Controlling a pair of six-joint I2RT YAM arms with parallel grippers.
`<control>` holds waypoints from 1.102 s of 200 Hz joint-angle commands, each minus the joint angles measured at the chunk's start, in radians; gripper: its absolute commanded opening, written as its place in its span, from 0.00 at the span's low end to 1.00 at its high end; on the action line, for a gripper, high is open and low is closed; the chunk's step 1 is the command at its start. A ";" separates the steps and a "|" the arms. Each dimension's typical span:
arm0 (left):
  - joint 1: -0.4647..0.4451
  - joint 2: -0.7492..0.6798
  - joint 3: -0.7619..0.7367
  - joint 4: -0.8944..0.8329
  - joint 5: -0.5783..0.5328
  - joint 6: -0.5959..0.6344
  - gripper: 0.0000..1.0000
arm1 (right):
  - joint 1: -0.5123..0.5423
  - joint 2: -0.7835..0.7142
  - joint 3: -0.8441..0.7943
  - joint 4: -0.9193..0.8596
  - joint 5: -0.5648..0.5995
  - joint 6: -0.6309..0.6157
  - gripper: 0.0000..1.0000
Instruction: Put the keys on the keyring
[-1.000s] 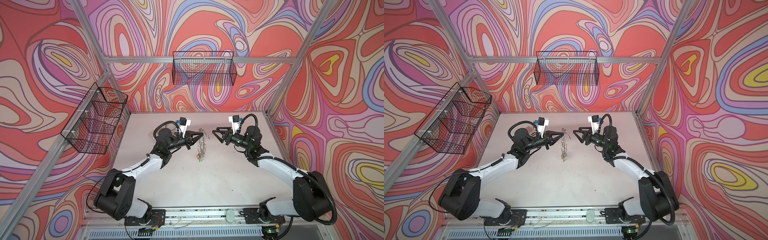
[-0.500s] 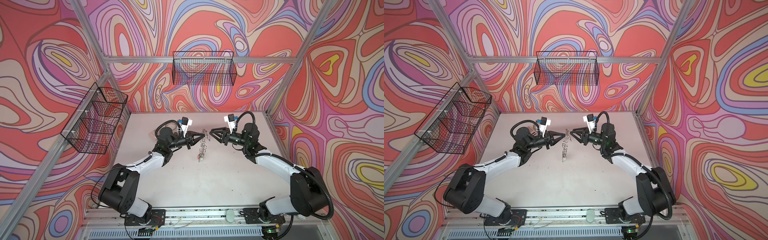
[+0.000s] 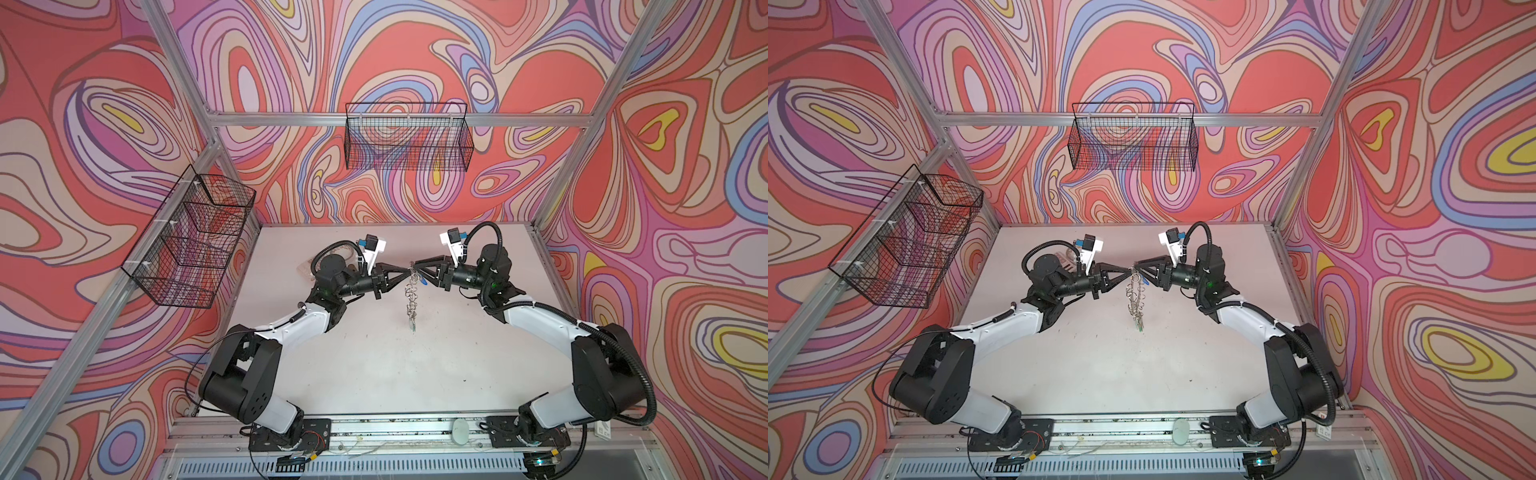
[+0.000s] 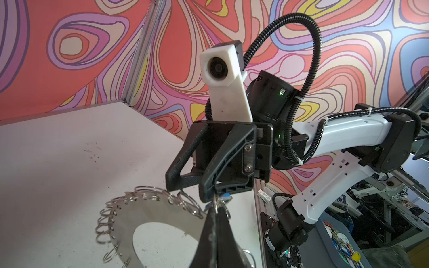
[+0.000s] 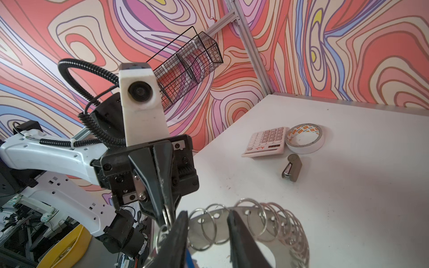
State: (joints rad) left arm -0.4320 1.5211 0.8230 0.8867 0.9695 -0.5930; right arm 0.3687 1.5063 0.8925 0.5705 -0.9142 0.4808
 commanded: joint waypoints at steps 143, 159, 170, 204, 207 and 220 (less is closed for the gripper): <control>-0.008 -0.136 -0.053 -0.063 -0.082 0.226 0.00 | 0.036 -0.006 0.066 0.038 -0.042 0.074 0.40; -0.009 -0.136 -0.053 -0.060 -0.084 0.227 0.00 | 0.041 0.002 0.061 0.049 -0.063 0.092 0.36; -0.011 -0.137 -0.053 -0.061 -0.087 0.228 0.00 | 0.041 0.003 0.052 0.065 -0.073 0.105 0.34; -0.013 -0.147 -0.064 -0.058 -0.110 0.232 0.00 | 0.040 0.002 0.034 0.086 -0.087 0.124 0.29; -0.015 -0.149 -0.066 -0.058 -0.112 0.234 0.00 | 0.041 0.002 0.033 0.083 -0.089 0.125 0.29; -0.015 -0.155 -0.070 -0.060 -0.118 0.237 0.00 | 0.041 0.003 0.026 0.076 -0.092 0.122 0.27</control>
State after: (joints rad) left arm -0.4404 1.4078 0.7628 0.7906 0.8684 -0.3775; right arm 0.4091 1.5059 0.9382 0.6212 -0.9752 0.5907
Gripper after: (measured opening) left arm 0.048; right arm 0.284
